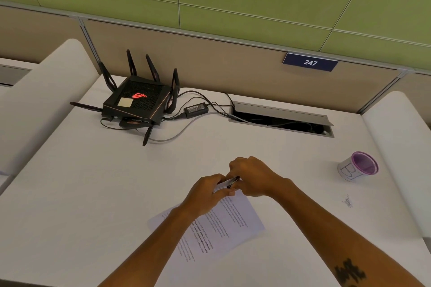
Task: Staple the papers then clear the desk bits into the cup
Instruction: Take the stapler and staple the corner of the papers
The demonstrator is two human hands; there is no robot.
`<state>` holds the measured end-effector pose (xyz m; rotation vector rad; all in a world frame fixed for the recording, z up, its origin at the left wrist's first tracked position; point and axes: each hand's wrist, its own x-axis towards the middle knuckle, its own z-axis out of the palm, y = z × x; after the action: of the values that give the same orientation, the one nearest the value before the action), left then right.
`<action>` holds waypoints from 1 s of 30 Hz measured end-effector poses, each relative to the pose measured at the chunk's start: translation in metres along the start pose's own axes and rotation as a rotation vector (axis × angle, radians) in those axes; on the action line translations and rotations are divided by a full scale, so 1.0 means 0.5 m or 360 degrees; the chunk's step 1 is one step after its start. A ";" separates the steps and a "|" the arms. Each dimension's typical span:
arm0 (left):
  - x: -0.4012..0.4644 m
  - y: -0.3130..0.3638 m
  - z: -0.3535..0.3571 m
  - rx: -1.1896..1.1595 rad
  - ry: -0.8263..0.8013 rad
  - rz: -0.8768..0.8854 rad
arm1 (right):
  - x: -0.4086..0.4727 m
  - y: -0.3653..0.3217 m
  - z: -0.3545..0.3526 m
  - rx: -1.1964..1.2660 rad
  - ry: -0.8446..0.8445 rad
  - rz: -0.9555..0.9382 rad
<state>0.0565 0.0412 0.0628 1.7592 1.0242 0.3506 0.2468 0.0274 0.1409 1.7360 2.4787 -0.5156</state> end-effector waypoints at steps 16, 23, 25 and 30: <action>-0.026 0.020 -0.038 -0.0114 0.0214 -0.0112 | -0.065 0.047 0.025 0.0841 0.0457 0.0561; -0.037 0.040 -0.035 -0.0247 0.0379 -0.0220 | -0.104 -0.051 0.061 0.1355 0.1007 0.0902; -0.039 0.053 -0.031 -0.0327 0.0445 -0.0258 | -0.108 -0.087 0.082 0.1410 0.1054 0.0982; -0.049 0.085 -0.015 -0.0711 0.0588 -0.0275 | -0.114 -0.156 0.124 0.1441 0.1197 0.0932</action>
<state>0.0571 0.0222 0.1086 1.2193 1.2356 0.7517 0.1868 -0.0670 0.1147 3.3644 1.9389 -1.2049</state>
